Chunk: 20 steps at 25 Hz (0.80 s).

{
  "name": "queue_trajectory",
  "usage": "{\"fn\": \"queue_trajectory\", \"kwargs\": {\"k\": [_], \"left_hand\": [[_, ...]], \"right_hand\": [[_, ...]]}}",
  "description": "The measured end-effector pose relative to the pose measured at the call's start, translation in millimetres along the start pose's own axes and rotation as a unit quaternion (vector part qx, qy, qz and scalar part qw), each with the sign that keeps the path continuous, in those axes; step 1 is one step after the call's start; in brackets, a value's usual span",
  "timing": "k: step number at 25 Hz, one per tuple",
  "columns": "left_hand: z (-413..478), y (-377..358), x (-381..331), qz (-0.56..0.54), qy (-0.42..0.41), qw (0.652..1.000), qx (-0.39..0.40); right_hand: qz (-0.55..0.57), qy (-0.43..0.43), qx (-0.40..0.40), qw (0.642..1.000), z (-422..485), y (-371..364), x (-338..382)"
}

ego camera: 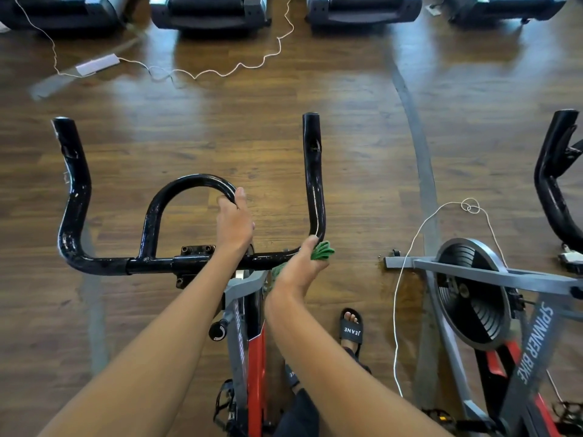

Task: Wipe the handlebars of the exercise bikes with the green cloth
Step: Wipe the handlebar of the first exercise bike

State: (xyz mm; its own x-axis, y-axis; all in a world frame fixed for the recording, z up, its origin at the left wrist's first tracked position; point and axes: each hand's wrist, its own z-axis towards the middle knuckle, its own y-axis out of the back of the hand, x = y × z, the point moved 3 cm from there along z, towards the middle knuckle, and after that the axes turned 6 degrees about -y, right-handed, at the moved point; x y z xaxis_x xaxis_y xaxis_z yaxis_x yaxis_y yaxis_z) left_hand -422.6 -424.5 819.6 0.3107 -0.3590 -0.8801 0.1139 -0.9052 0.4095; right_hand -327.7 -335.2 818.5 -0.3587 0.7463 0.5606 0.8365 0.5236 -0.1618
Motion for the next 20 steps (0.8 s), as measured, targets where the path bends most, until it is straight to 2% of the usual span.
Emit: {"fn": "queue_trajectory", "kwargs": {"k": [5,9,14,17,20], "left_hand": [[0,2,0,-0.006,0.002,1.000,0.009],[-2,2,-2,0.007,0.004,1.000,0.010],[-2,2,-2,0.016,0.017,1.000,0.007],[-3,2,-3,0.014,0.019,1.000,0.005],[-4,2,-3,0.018,0.019,1.000,-0.001]], "right_hand": [[0.029,-0.109,0.000,0.994,-29,-14,-20],[-0.035,-0.042,0.028,0.998,-1,5,17],[-0.153,-0.078,0.092,0.981,-11,15,18],[-0.275,0.039,0.092,0.956,12,10,60],[-0.458,0.151,0.091,0.871,32,-19,95]]}}
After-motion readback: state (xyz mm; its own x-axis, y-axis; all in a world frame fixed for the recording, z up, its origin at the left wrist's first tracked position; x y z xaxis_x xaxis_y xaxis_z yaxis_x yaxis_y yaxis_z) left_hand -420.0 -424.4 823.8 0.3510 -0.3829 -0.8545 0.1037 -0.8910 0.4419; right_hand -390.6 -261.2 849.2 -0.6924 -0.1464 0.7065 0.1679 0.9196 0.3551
